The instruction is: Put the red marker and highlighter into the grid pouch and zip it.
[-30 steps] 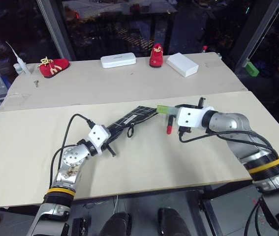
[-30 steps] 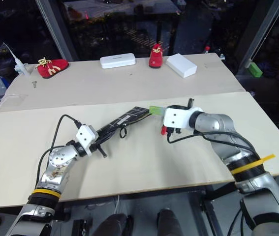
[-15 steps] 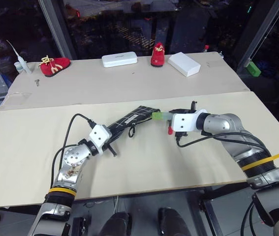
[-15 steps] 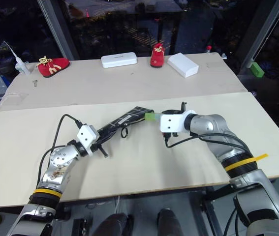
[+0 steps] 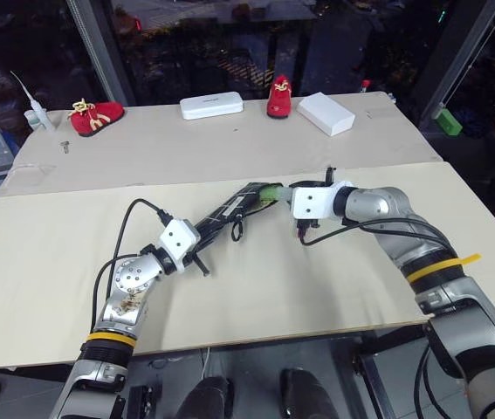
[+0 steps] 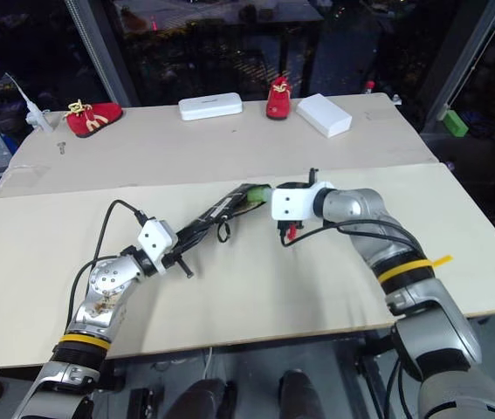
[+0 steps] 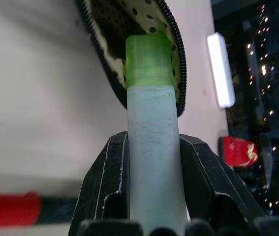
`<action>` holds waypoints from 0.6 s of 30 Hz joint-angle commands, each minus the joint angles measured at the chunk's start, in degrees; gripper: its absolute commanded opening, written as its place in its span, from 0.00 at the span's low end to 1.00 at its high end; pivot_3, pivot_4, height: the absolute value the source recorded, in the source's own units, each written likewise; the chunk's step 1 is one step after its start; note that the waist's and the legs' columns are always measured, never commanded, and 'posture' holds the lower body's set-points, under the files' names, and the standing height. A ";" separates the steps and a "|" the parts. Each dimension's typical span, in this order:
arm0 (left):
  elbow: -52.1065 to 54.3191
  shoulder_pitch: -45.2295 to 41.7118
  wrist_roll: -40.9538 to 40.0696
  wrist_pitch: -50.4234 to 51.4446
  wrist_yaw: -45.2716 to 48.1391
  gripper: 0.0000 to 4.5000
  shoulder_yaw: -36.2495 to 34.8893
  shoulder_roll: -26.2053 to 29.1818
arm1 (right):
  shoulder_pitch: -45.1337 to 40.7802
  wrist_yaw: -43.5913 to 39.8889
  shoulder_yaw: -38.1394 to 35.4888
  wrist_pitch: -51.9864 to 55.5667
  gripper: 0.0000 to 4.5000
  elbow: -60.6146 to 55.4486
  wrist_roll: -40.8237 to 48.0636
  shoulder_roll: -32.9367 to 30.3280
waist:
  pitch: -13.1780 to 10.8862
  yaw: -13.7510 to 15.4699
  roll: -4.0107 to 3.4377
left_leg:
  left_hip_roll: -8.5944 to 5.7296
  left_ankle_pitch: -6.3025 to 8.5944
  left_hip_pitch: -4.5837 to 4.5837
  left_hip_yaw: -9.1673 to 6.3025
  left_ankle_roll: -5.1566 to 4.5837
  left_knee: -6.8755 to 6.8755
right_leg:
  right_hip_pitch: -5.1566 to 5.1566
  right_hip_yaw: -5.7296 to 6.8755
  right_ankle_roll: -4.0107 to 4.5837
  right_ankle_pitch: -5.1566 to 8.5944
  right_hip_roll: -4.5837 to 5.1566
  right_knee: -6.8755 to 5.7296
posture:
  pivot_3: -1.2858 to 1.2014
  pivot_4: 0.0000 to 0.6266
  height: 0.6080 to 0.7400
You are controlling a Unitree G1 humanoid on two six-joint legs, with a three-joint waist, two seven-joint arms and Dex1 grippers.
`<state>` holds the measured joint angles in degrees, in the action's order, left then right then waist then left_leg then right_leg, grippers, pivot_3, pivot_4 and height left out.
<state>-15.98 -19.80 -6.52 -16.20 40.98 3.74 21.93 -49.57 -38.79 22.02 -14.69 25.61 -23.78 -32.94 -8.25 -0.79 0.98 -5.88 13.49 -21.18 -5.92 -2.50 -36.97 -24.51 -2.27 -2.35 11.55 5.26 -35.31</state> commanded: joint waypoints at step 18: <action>2.75 -0.03 0.41 -0.50 -0.09 0.00 0.45 -0.49 | -2.59 0.64 7.88 -18.21 0.23 2.40 -5.26 8.12 | 0.00 -0.12 -0.01 | -0.02 -0.01 0.00 0.00 0.04 0.02 | -0.12 -0.03 0.00 0.00 -0.02 -0.10 | 0.52 0.24 1.00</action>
<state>-15.81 -19.32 -5.86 -16.11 41.17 3.88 21.85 -51.39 -38.19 29.03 -28.92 29.66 -30.24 -25.92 -8.26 -0.91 0.97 -5.91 13.48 -21.18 -5.92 -2.45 -36.95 -24.62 -2.30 -2.35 11.55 5.25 -35.41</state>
